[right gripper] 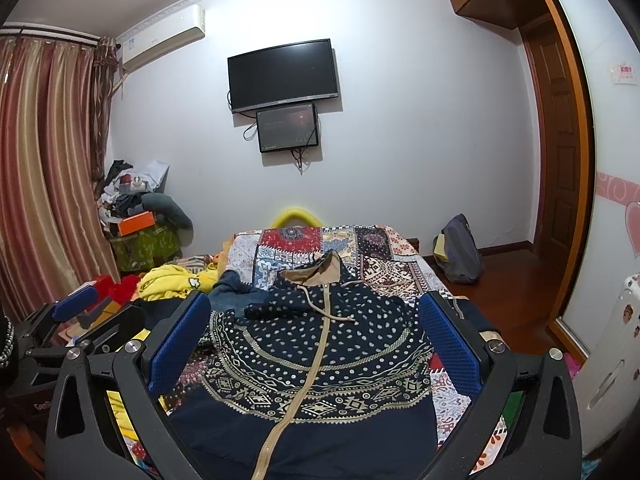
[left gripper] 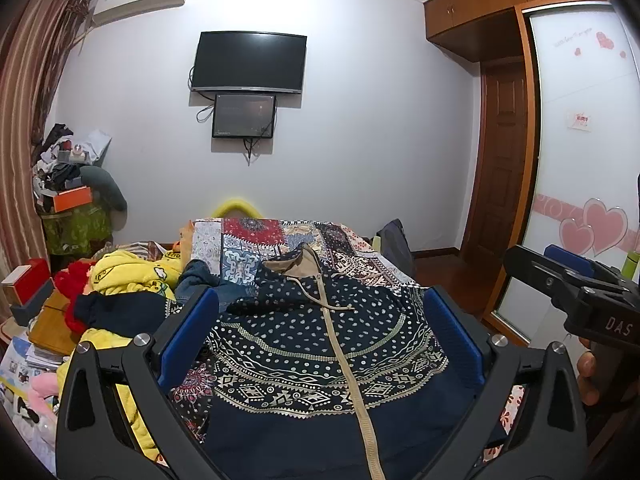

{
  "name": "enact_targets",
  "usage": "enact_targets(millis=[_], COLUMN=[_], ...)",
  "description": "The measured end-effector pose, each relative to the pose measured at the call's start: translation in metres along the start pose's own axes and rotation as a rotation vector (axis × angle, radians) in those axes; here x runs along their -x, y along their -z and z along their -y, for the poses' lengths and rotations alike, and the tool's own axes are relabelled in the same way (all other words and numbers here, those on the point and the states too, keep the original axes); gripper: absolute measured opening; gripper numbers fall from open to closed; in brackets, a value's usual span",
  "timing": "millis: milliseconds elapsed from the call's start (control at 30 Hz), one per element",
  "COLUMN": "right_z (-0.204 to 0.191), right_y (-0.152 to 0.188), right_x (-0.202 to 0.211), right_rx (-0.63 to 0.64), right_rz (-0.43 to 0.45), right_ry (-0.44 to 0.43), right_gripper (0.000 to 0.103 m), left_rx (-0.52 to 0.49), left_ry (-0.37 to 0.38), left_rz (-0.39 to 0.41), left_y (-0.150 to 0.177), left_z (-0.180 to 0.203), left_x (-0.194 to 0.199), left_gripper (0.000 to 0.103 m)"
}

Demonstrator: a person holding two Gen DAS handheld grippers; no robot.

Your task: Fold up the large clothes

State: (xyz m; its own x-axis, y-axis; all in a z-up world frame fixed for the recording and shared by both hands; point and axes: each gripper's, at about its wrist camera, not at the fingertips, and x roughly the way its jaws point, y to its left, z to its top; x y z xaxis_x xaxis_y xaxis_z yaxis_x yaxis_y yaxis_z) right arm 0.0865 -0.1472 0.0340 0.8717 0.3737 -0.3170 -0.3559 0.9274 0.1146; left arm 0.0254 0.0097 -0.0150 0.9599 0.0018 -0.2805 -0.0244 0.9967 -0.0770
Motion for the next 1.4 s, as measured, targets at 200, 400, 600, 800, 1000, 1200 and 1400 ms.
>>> enact_targets(millis=[200, 400, 600, 800, 1000, 1200, 1400], right_z=[0.002, 0.005, 0.007, 0.004, 0.004, 0.01, 0.017], right_y=[0.0, -0.001, -0.004, -0.005, 0.006, 0.036, 0.068], right_x=[-0.017, -0.045, -0.091, -0.144, -0.21, -0.271, -0.314], right_rx=[-0.008, -0.021, -0.039, 0.002, 0.082, 0.091, 0.072], right_rz=[-0.035, -0.082, -0.121, -0.16, -0.274, -0.478, -0.622], right_ry=[0.006, 0.003, -0.008, 0.023, 0.101, 0.077, 0.067], right_gripper=[0.103, 0.103, 0.103, 0.103, 0.103, 0.103, 0.103], left_rx=[0.01, 0.029, 0.062, 0.035, 0.105, 0.246, 0.532], left_ry=[-0.009, -0.046, -0.139, -0.252, -0.318, -0.303, -0.252], left_rz=[-0.016, -0.028, -0.063, -0.111, -0.185, -0.34, -0.487], left_y=[0.003, 0.003, 0.0, 0.003, 0.016, 0.051, 0.102], left_z=[-0.01, -0.033, -0.075, -0.134, -0.224, -0.313, -0.399], left_x=[-0.019, -0.047, -0.09, -0.138, -0.178, -0.213, -0.234], left_gripper=[0.103, 0.103, 0.103, 0.103, 0.103, 0.103, 0.103])
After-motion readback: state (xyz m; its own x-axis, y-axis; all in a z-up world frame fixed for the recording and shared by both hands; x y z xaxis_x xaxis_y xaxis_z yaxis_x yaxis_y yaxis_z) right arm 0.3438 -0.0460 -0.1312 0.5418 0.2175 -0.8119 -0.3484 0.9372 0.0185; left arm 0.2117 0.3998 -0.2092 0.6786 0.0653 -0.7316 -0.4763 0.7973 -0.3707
